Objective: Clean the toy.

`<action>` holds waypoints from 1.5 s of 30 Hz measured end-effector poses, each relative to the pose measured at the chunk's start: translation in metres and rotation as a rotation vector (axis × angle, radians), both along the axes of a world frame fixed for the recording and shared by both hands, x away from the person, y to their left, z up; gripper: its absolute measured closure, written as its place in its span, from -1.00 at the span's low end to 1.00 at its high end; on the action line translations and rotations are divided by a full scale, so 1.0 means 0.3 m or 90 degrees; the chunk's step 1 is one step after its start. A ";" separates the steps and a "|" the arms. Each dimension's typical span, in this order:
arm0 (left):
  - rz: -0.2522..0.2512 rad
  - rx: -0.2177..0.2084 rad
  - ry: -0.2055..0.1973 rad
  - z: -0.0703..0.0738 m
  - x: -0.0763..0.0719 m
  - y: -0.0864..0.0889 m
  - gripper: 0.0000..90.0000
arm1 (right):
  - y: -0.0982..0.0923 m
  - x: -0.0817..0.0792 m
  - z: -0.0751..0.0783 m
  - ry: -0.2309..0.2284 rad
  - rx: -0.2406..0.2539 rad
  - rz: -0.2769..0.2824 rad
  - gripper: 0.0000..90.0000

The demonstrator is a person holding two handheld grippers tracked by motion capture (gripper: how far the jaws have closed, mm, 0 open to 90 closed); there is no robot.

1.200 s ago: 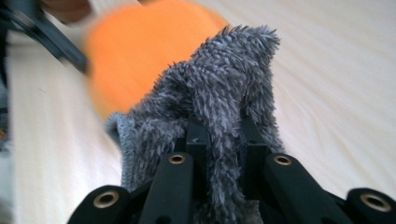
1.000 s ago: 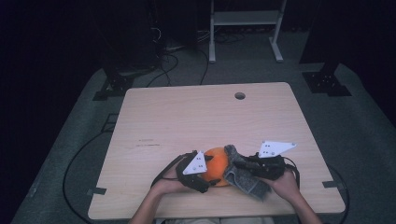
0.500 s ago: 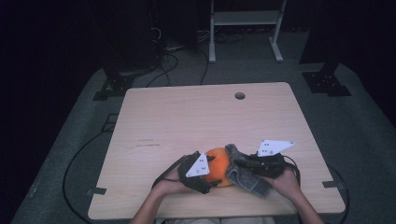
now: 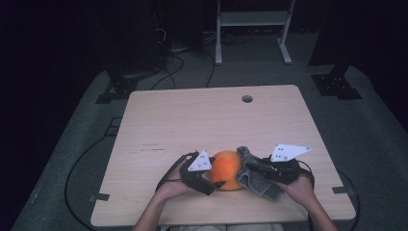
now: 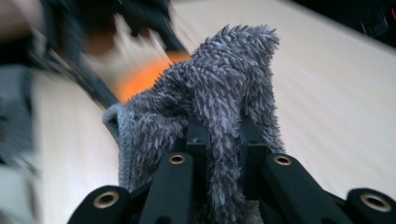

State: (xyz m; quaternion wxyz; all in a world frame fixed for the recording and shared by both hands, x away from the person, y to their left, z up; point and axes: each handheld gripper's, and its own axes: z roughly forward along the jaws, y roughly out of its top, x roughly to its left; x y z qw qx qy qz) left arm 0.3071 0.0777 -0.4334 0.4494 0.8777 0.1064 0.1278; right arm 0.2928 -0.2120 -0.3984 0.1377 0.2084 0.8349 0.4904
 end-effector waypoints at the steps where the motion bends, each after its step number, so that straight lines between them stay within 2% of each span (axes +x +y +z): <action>1: -0.015 0.014 -0.025 0.005 -0.013 -0.010 -0.52 | 0.014 -0.007 0.025 -0.005 0.013 0.015 0.73; 2: -0.029 0.021 -0.042 0.008 -0.025 -0.021 -0.49 | 0.036 -0.013 0.046 -0.008 0.027 0.031 0.73; 3: -0.045 0.034 -0.063 0.012 -0.041 -0.036 -0.49 | 0.067 -0.008 0.053 0.001 0.017 0.043 0.73; 5: -0.054 0.037 -0.074 0.014 -0.046 -0.038 -0.52 | 0.089 0.008 0.026 0.018 -0.016 0.043 0.73; 7: -0.046 0.014 -0.055 0.009 -0.035 -0.027 -0.63 | 0.083 0.021 -0.009 0.044 -0.011 0.042 0.73; 9: -0.012 -0.009 -0.013 0.003 -0.016 -0.018 -0.79 | 0.065 0.021 -0.022 0.049 -0.006 0.036 0.73; 10: 0.001 -0.008 0.012 0.000 -0.004 -0.018 -0.86 | 0.056 0.019 -0.023 0.052 -0.004 0.035 0.73; 11: 0.007 -0.011 0.038 -0.003 0.006 -0.019 -0.87 | 0.049 0.017 -0.025 0.052 -0.007 0.036 0.73; 12: 0.009 -0.019 0.051 -0.006 0.010 -0.021 -0.86 | 0.043 0.014 -0.028 0.052 -0.007 0.036 0.73; 13: 0.004 -0.019 0.046 -0.005 0.008 -0.022 -0.80 | 0.036 0.013 -0.030 0.052 -0.011 0.032 0.73; 14: 0.000 -0.028 0.029 -0.004 0.000 -0.022 -0.68 | 0.028 0.013 -0.031 0.050 -0.018 0.030 0.73; 15: 0.000 -0.028 0.029 -0.004 0.000 -0.022 -0.58 | 0.018 0.012 -0.030 0.052 -0.022 0.026 0.73; 16: 0.001 -0.043 0.007 0.002 -0.015 -0.023 -0.48 | 0.007 0.012 -0.026 0.051 -0.029 0.019 0.73; 18: 0.002 -0.045 0.004 0.007 -0.022 -0.030 -0.43 | -0.016 0.009 -0.011 0.040 -0.058 -0.005 0.73; 19: -0.004 -0.045 0.000 0.010 -0.025 -0.033 -0.43 | -0.024 0.003 -0.001 0.036 -0.054 -0.004 0.73; 21: -0.012 -0.038 -0.013 0.015 -0.037 -0.043 -0.42 | -0.021 -0.014 0.024 0.027 -0.023 0.011 0.73; 22: -0.012 -0.038 -0.013 0.015 -0.037 -0.043 -0.42 | -0.021 -0.014 0.024 0.027 -0.023 0.011 0.73; 24: -0.018 -0.037 -0.019 0.021 -0.049 -0.056 -0.45 | 0.002 -0.025 0.043 0.023 0.001 0.030 0.73; 25: -0.028 -0.030 -0.025 0.024 -0.058 -0.060 -0.47 | 0.029 -0.025 0.043 0.021 -0.011 0.043 0.73; 27: -0.032 -0.028 -0.015 0.018 -0.056 -0.056 -0.46 | 0.034 -0.016 0.020 0.028 -0.027 0.044 0.73; 29: -0.032 -0.035 -0.008 0.014 -0.054 -0.051 -0.43 | 0.011 -0.005 0.004 0.045 -0.016 0.044 0.73; 31: -0.031 -0.035 -0.008 0.015 -0.055 -0.050 -0.43 | -0.017 -0.004 0.002 0.038 -0.043 0.022 0.73; 32: -0.029 -0.036 -0.009 0.015 -0.057 -0.051 -0.43 | -0.017 -0.004 0.002 0.038 -0.043 0.022 0.73; 33: -0.028 -0.036 -0.014 0.018 -0.061 -0.056 -0.43 | -0.035 -0.010 0.007 0.036 -0.043 0.007 0.74; 34: -0.030 -0.032 -0.019 0.021 -0.062 -0.059 -0.43 | -0.032 -0.017 0.013 0.031 -0.039 0.013 0.74; 38: -0.032 -0.019 -0.035 0.028 -0.074 -0.075 -0.43 | 0.053 -0.049 0.050 0.014 -0.032 0.062 0.73; 40: -0.031 -0.017 -0.026 0.026 -0.075 -0.074 -0.43 | 0.091 -0.049 0.051 0.018 -0.027 0.076 0.73; 41: -0.031 -0.017 -0.026 0.026 -0.075 -0.074 -0.43 | 0.091 -0.049 0.051 0.018 -0.027 0.076 0.73; 42: -0.035 -0.016 -0.008 0.020 -0.070 -0.068 -0.43 | 0.110 -0.044 0.034 0.033 -0.017 0.084 0.74; 45: -0.038 -0.012 0.000 0.012 -0.065 -0.061 -0.42 | 0.105 -0.044 0.026 0.035 -0.031 0.084 0.74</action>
